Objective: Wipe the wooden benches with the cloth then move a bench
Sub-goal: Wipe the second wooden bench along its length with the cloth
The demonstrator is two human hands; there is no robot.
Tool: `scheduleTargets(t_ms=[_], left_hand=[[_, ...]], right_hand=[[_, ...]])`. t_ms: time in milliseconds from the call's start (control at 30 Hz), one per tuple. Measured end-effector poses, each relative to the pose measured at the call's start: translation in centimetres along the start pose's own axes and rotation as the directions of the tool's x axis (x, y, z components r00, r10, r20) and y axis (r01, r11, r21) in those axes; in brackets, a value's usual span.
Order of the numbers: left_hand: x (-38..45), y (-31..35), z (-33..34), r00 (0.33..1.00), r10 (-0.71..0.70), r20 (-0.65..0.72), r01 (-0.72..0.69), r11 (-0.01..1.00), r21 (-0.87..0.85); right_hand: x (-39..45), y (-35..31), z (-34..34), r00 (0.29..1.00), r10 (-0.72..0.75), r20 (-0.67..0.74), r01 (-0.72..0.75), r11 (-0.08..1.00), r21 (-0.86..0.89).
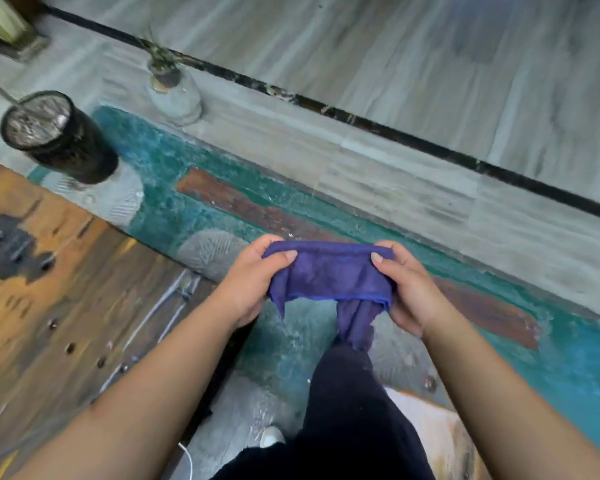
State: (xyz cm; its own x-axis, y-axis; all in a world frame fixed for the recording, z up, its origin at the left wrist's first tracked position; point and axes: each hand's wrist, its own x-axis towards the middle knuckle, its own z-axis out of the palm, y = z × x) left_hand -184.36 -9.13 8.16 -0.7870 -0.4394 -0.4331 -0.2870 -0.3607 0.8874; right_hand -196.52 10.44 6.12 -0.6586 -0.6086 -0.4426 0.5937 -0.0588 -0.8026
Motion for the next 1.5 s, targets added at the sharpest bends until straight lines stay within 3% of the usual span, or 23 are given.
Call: scheduleTargets(t_ms=[133,300,367,433,500,567,600,733,800,867,933,1000,1033,1100,1167,1267,1500], left_hand=[[6.6,2.9,1.4,0.991,-0.074,-0.111,0.051,0.979,-0.198],[11.3,8.5,2.5,0.965,-0.118,-0.236,0.045,0.954,-0.296],[12.6,11.2,2.5,0.965,-0.09,-0.245,-0.007,0.93,-0.367],[13.9,13.7,2.3,0.97,-0.062,-0.235,-0.046,0.902,-0.429],[15.3,16.1,1.9,0.977,-0.045,-0.208,-0.061,0.876,-0.479],[17.0,17.9,1.2,0.982,-0.03,-0.188,-0.074,0.852,-0.519],[17.7,18.7,0.7,0.985,-0.014,-0.173,-0.081,0.843,-0.531],[20.6,21.5,-1.7,0.99,0.097,-0.106,-0.138,0.844,-0.518],[22.4,23.1,-3.5,0.986,0.136,-0.096,-0.166,0.842,-0.513],[24.6,24.7,-5.8,0.973,0.215,-0.086,-0.226,0.81,-0.541],[27.8,25.3,-8.4,0.95,0.276,-0.146,-0.31,0.785,-0.536],[30.9,24.6,-10.0,0.933,0.183,-0.31,-0.318,0.822,-0.472],[32.0,23.8,-10.3,0.944,0.103,-0.315,-0.243,0.861,-0.447],[33.8,21.5,-10.2,0.981,-0.066,-0.182,-0.026,0.884,-0.466],[35.5,19.8,-10.4,0.968,-0.158,-0.194,0.032,0.847,-0.53],[37.4,19.8,-11.6,0.94,-0.137,-0.313,-0.058,0.84,-0.54],[39.3,22.1,-18.0,0.817,-0.16,-0.555,-0.244,0.775,-0.582]], right_hand=[[8.9,-4.2,-1.1,0.981,0.147,0.127,-0.158,0.984,0.08],[16.7,-11.2,-1.4,0.899,0.291,0.328,-0.239,0.952,-0.19],[19.6,-14.0,-0.6,0.885,0.301,0.356,-0.121,0.886,-0.448],[22.3,-16.1,0.8,0.88,0.283,0.381,0.08,0.702,-0.708],[25.1,-17.5,2.4,0.885,0.18,0.428,0.302,0.477,-0.825],[27.8,-18.1,4.1,0.88,0.05,0.473,0.434,0.319,-0.843],[28.9,-18.3,4.9,0.892,0.025,0.451,0.421,0.318,-0.849],[33.3,-19.2,8.3,0.941,0.086,0.326,0.247,0.485,-0.839],[35.2,-19.7,10.3,0.903,0.147,0.403,0.243,0.599,-0.763],[37.3,-19.9,12.6,0.822,0.241,0.516,0.211,0.714,-0.668],[39.8,-19.6,15.2,0.771,0.275,0.574,0.25,0.699,-0.67],[41.7,-19.2,17.9,0.785,0.261,0.562,0.219,0.732,-0.646],[42.4,-19.0,19.3,0.799,0.285,0.53,0.13,0.779,-0.614],[44.2,-18.9,21.5,0.808,0.371,0.457,-0.059,0.824,-0.564],[45.9,-19.3,23.1,0.796,0.447,0.409,-0.142,0.794,-0.592],[48.6,-20.3,24.5,0.779,0.504,0.372,-0.197,0.761,-0.618],[56.6,-20.6,29.4,0.829,0.471,0.302,-0.3,0.83,-0.471]])
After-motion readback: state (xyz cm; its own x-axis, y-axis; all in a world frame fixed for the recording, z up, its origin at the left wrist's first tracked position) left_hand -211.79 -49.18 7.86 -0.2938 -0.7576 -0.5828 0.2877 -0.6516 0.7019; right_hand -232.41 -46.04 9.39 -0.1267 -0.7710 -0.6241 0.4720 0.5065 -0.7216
